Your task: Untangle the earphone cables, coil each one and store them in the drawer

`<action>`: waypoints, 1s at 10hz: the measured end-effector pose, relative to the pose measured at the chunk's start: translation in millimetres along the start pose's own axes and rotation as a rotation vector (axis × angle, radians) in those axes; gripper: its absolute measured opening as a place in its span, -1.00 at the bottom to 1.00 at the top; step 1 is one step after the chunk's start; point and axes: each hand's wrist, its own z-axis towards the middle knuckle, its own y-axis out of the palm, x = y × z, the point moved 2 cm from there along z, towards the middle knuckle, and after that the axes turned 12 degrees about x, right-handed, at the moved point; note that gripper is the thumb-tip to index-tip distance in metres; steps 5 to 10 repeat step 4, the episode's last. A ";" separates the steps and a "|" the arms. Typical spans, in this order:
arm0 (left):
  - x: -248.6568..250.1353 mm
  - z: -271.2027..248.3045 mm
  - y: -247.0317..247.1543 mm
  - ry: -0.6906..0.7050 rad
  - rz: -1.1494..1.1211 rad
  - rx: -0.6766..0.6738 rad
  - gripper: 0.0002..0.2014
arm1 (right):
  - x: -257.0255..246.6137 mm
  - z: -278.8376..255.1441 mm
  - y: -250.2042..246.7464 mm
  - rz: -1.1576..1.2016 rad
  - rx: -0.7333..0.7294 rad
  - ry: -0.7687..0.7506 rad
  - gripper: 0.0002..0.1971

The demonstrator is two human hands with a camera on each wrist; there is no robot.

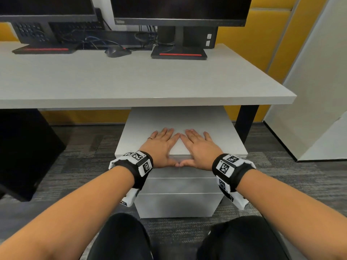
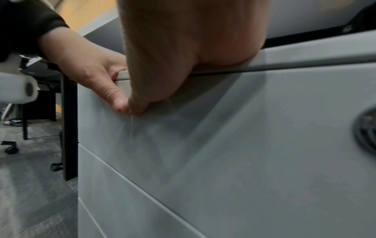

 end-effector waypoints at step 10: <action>7.1 -13.8 -41.7 -0.100 -0.228 -0.195 -0.47 | -7.6 -16.5 -42.2 0.192 -0.075 0.122 -0.53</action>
